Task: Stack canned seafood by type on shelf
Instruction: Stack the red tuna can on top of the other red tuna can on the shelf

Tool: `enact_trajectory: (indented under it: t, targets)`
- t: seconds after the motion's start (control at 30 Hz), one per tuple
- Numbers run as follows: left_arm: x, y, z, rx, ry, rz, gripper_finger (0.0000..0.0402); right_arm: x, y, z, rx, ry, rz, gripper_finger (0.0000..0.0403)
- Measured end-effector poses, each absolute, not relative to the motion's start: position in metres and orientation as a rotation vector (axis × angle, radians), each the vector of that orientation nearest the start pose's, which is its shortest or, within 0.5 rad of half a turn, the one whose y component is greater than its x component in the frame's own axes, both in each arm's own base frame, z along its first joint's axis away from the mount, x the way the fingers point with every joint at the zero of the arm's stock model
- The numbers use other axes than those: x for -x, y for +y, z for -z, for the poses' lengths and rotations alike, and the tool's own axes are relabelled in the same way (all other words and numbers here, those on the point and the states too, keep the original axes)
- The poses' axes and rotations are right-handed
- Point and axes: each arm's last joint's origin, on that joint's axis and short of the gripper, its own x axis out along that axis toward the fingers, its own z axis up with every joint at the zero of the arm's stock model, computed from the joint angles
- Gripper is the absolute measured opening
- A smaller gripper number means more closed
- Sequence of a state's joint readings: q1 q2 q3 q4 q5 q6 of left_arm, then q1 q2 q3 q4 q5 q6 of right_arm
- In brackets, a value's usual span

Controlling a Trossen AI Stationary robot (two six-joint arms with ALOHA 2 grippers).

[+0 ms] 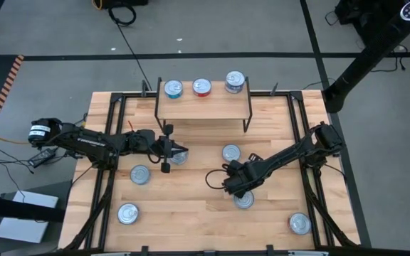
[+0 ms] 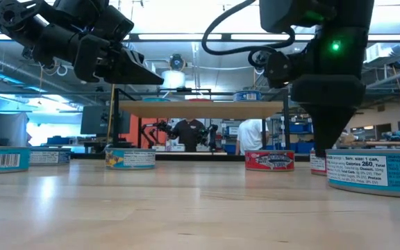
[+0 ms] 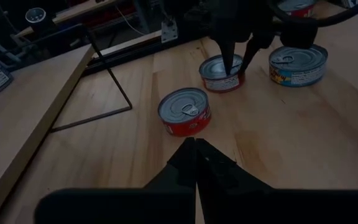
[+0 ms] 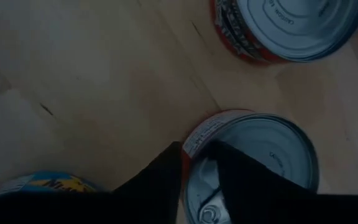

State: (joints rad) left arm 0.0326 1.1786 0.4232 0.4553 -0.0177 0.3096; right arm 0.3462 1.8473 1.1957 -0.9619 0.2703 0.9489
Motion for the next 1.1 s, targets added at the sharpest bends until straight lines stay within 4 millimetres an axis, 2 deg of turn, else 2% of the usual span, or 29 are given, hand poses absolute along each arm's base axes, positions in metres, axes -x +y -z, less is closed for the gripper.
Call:
enact_trajectory:
  t: [0.23, 0.43, 0.63, 0.8, 1.1]
  targets:
    - [-0.231, 0.008, -0.195, -0.305, 0.303, -0.004, 0.0005, -0.303, 0.101, -0.162, -0.243, 1.386, 0.615, 0.0010]
    - [-0.231, 0.008, -0.195, -0.305, 0.303, -0.004, 0.0005, -0.309, 0.105, -0.167, -0.291, 1.393, 0.543, 0.0009]
    - [-0.231, 0.008, -0.195, -0.305, 0.303, -0.004, 0.0005, -0.323, 0.112, -0.186, -0.299, 1.325, 0.464, 0.0005]
    - [-0.231, 0.008, -0.195, -0.305, 0.303, -0.004, 0.0005, -0.338, 0.119, -0.201, -0.328, 1.220, 0.370, 0.0003]
    - [-0.231, 0.008, -0.195, -0.305, 0.304, -0.003, 0.0005, -0.367, 0.132, -0.208, -0.432, 0.961, 0.104, 0.0002]
